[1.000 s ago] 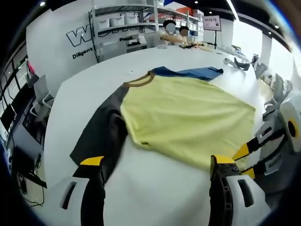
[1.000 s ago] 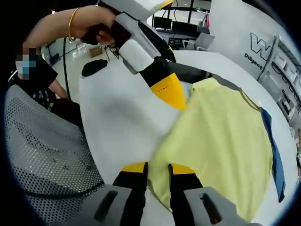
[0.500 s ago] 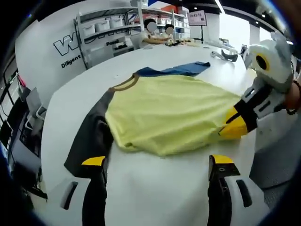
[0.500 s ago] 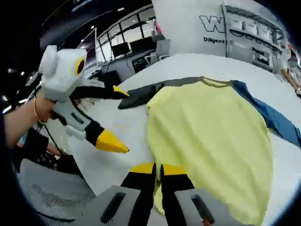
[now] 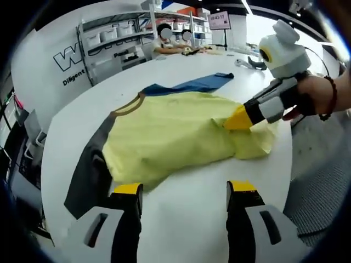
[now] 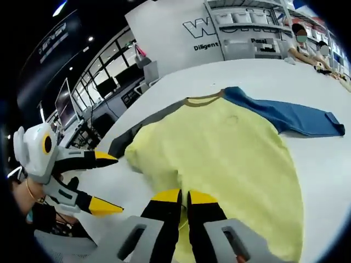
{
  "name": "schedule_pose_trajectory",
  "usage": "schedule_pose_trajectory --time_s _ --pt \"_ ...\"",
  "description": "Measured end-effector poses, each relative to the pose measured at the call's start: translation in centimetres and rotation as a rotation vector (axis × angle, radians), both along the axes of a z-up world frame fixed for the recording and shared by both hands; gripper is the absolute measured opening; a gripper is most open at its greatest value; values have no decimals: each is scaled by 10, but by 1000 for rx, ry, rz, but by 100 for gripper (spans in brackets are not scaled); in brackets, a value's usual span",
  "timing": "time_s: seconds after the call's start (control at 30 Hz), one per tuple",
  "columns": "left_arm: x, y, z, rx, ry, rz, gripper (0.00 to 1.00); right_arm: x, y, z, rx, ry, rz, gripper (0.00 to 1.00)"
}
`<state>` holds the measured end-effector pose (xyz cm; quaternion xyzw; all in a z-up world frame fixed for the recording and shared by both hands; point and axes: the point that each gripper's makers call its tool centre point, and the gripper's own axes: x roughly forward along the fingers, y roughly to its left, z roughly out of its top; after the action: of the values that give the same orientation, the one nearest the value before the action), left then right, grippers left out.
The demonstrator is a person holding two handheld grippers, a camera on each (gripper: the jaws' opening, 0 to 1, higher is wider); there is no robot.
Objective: Fold the garment on the visible template until the final outline fits inside the template.
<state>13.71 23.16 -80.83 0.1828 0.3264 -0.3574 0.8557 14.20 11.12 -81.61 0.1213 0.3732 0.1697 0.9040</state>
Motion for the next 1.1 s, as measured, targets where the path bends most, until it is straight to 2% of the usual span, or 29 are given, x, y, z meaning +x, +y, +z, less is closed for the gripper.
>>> schedule_pose_trajectory --time_s 0.1,0.2,0.33,0.43,0.53,0.6,0.67,0.77,0.87,0.97,1.1 --pt "2 -12 3 -33 -7 9 50 8 -6 -4 -3 2 -7 0" --pt "2 -26 -1 -56 26 20 47 16 -10 -8 2 9 -8 0" --pt "-1 -43 -11 -176 157 102 47 20 -13 -13 4 18 -14 0" --pt "0 -42 -23 -180 226 167 43 22 -15 -15 4 21 -15 0" --pt "2 -48 -24 -243 273 226 40 24 -16 -16 6 23 -15 0" --pt "3 -54 -23 -272 290 233 39 25 -18 -18 6 26 -18 0" --pt "5 -57 -26 -266 298 241 41 26 -19 -21 8 30 -20 0" --pt "7 -60 -32 -282 330 281 39 28 -20 -23 7 35 -23 0" --pt "9 -69 -31 -357 385 323 36 30 -22 -23 -10 24 -14 0" --pt "11 -73 -33 -350 383 328 31 33 -24 -25 -21 14 -10 0" --pt "13 -77 -36 -339 375 322 17 34 -24 -25 -32 5 1 0"
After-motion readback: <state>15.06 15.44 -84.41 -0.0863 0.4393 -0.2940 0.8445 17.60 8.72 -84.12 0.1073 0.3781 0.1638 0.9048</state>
